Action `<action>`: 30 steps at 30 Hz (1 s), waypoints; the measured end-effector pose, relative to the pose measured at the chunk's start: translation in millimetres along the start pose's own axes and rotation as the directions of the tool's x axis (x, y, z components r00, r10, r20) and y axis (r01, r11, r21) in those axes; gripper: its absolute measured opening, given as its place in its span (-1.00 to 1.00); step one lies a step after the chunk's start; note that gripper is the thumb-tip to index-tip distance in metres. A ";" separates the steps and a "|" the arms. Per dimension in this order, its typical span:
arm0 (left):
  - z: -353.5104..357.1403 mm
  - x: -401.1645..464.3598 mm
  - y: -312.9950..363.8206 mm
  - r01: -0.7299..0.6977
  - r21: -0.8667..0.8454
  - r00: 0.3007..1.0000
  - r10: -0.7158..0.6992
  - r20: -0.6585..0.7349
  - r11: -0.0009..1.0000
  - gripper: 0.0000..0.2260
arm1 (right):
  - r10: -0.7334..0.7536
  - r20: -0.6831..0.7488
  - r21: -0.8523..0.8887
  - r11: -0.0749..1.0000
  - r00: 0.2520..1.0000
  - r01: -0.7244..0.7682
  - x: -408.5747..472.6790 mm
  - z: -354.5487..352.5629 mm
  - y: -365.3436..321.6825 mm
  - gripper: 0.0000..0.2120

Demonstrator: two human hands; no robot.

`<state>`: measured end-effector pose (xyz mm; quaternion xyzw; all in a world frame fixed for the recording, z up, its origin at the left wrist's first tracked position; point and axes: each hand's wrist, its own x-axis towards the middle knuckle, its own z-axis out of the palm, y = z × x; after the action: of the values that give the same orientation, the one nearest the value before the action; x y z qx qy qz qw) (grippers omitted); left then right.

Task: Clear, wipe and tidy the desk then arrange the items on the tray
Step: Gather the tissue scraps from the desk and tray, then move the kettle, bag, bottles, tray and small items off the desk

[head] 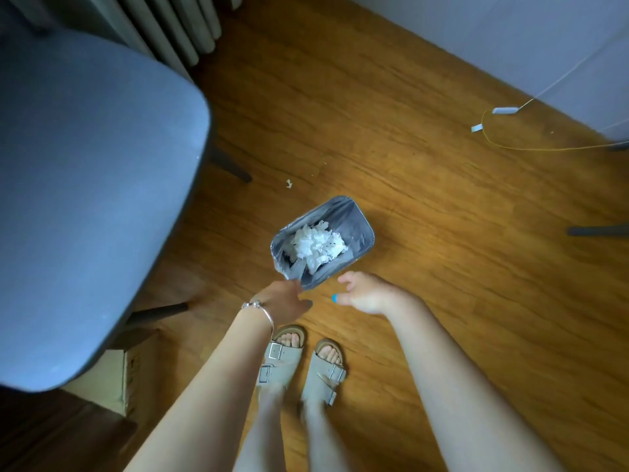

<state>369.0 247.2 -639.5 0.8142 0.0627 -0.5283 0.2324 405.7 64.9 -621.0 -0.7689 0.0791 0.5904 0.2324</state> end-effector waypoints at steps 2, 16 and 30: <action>-9.2 -28.4 8.4 -0.013 0.016 1.000 0.013 -0.025 1.000 -0.59 | 0.010 -0.015 -0.032 0.999 1.000 -0.010 -36.5 -3.0 -10.9 -0.39; -116.3 -296.4 67.1 -0.106 -0.068 0.937 0.077 -0.340 0.992 -0.63 | -0.188 -0.091 -0.387 0.911 0.978 0.140 -311.4 -42.6 -144.9 -0.42; -16.3 -579.4 45.0 0.149 -0.594 0.731 -0.493 -0.472 0.790 -0.35 | -0.510 0.328 -0.829 0.248 0.795 0.501 -493.5 47.7 -229.1 -0.11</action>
<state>146.7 297.8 -104.6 0.8201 0.4189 -0.2352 0.3109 311.5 212.5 -103.7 -0.7569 -0.4913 0.4299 -0.0300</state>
